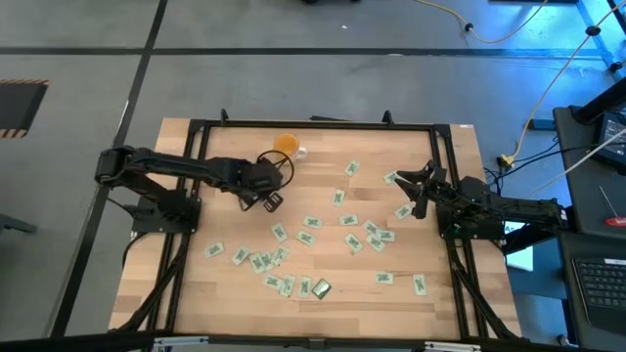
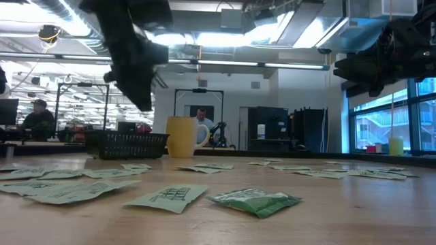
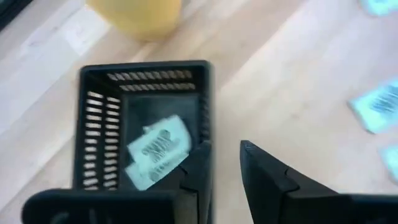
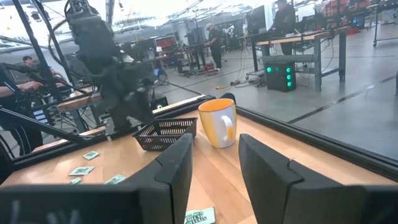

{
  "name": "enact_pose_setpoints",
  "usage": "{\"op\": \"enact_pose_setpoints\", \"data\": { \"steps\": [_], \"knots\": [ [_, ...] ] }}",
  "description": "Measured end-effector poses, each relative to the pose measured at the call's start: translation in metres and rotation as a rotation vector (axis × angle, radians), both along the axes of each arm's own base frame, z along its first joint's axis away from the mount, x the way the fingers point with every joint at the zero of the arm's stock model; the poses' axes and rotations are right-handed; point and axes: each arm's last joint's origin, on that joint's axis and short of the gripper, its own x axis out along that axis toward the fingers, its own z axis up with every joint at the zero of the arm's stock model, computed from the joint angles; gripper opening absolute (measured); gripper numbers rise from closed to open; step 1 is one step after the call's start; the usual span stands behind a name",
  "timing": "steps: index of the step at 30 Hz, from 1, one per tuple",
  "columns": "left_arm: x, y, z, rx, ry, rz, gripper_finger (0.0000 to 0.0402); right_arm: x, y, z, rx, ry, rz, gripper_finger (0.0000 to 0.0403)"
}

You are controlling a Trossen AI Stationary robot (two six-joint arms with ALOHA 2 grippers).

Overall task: Pick and place Stevia / Truvia into bins
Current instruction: Put the green stevia packet into the black bin

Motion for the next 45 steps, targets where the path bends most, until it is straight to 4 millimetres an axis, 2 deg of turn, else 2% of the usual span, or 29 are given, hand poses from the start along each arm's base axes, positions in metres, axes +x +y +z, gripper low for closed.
{"op": "enact_pose_setpoints", "data": {
  "steps": [4,10,15,21,28,36,45],
  "knots": [
    [-0.005,-0.027,0.007,-0.127,-0.017,-0.154,0.0071,0.000,0.000,0.000,0.000,0.000,0.000,0.0135],
    [-0.012,-0.074,0.002,-0.236,0.052,-0.341,0.0070,0.000,0.000,0.000,0.000,0.000,0.000,0.0135],
    [-0.022,-0.103,-0.002,-0.267,0.112,-0.341,0.0070,0.000,0.000,0.000,0.000,0.000,0.000,0.0135],
    [-0.045,-0.128,-0.005,-0.289,0.209,-0.242,0.0070,0.000,0.000,0.000,0.000,0.000,0.000,0.0135],
    [-0.070,-0.141,-0.024,-0.283,0.279,-0.062,0.0070,0.000,0.000,0.000,0.000,0.000,0.000,0.0135],
    [-0.089,-0.139,-0.051,-0.289,0.321,0.163,0.0070,0.000,0.000,0.000,0.000,0.000,0.000,0.0135],
    [-0.093,-0.138,-0.070,-0.373,0.312,0.187,0.0070,0.000,0.000,0.000,0.000,0.000,0.000,0.0135]
  ]
}}
